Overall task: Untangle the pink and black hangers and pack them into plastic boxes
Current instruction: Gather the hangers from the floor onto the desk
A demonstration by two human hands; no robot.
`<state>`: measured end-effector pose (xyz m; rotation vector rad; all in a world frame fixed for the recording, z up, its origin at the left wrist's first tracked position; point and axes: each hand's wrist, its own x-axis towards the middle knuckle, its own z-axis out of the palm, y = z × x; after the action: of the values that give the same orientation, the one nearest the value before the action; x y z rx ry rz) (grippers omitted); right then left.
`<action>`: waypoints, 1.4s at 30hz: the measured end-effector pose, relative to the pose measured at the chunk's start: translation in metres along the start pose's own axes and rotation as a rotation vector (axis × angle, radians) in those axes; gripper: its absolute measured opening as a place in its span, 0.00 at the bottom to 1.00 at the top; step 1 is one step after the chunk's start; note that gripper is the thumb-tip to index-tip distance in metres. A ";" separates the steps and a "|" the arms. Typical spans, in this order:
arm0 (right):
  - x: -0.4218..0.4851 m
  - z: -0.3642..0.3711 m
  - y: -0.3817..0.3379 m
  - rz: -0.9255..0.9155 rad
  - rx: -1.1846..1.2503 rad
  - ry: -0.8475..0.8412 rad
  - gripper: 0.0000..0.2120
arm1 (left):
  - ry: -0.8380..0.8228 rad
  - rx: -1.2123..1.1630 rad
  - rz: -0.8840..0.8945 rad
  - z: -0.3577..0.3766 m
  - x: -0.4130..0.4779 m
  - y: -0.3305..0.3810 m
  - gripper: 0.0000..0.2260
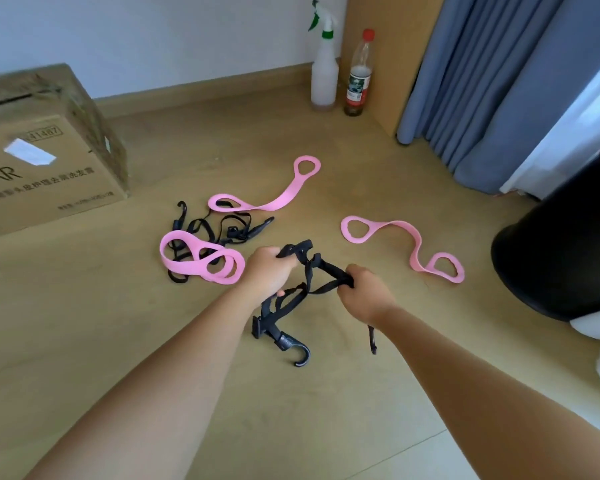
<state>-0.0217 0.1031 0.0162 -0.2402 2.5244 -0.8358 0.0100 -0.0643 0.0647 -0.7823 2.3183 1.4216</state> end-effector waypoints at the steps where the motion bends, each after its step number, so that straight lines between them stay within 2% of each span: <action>1: -0.001 -0.006 -0.009 -0.016 0.008 0.005 0.02 | 0.017 0.055 0.018 -0.007 -0.001 0.000 0.05; 3: -0.004 -0.019 -0.030 -0.055 0.016 0.012 0.02 | 0.031 0.148 0.025 -0.023 -0.002 0.003 0.06; 5: -0.007 -0.031 -0.055 -0.100 0.015 0.006 0.02 | -0.051 0.166 0.004 -0.037 -0.001 0.006 0.25; 7: -0.011 -0.040 -0.082 -0.158 -0.039 -0.018 0.04 | -0.168 0.189 0.064 -0.048 -0.005 0.017 0.42; 9: -0.014 -0.046 -0.110 -0.215 -0.141 -0.040 0.08 | -0.181 0.260 0.198 -0.058 -0.014 0.030 0.49; 11: -0.017 -0.048 -0.137 -0.255 -0.237 -0.049 0.09 | -0.129 0.365 0.300 -0.070 -0.016 0.035 0.52; 13: -0.019 -0.048 -0.164 -0.295 -0.266 -0.038 0.06 | -0.127 0.353 0.346 -0.085 -0.011 0.030 0.46; 16: -0.020 -0.042 -0.204 -0.370 -0.271 0.043 0.02 | -0.119 0.167 0.423 -0.111 -0.003 0.016 0.11; 19: -0.021 -0.032 -0.242 -0.410 -0.283 0.094 0.04 | -0.162 -0.028 0.376 -0.142 0.000 0.004 0.15; 22: -0.017 -0.019 -0.273 -0.404 -0.321 0.113 0.05 | -0.183 -0.153 0.310 -0.181 0.008 -0.006 0.10; 25: -0.007 -0.015 -0.291 -0.314 -0.486 0.068 0.06 | -0.197 -0.332 0.267 -0.209 0.017 -0.019 0.08; 28: 0.014 -0.005 -0.309 -0.205 -0.545 0.037 0.15 | -0.255 -0.589 0.135 -0.239 0.027 -0.031 0.06; 31: 0.036 0.018 -0.308 -0.205 -0.584 0.043 0.23 | -0.323 -0.650 0.015 -0.260 0.033 -0.042 0.10; 33: 0.046 0.036 -0.292 -0.190 -0.576 -0.007 0.25 | -0.285 -0.664 -0.019 -0.273 0.037 -0.050 0.11; 36: 0.058 0.056 -0.262 -0.172 -0.625 -0.071 0.18 | -0.172 -0.798 -0.037 -0.284 0.043 -0.063 0.11; 40: 0.087 0.088 -0.240 -0.159 -0.655 -0.151 0.18 | -0.035 -0.730 0.004 -0.272 0.052 -0.081 0.01; 42: 0.100 0.112 -0.234 -0.167 -0.614 -0.182 0.20 | 0.043 -0.751 0.008 -0.262 0.057 -0.094 0.01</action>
<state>-0.0506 -0.1723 0.0408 -0.6960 2.5383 -0.0601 0.0256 -0.3473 0.0879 -0.9842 1.7774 2.3291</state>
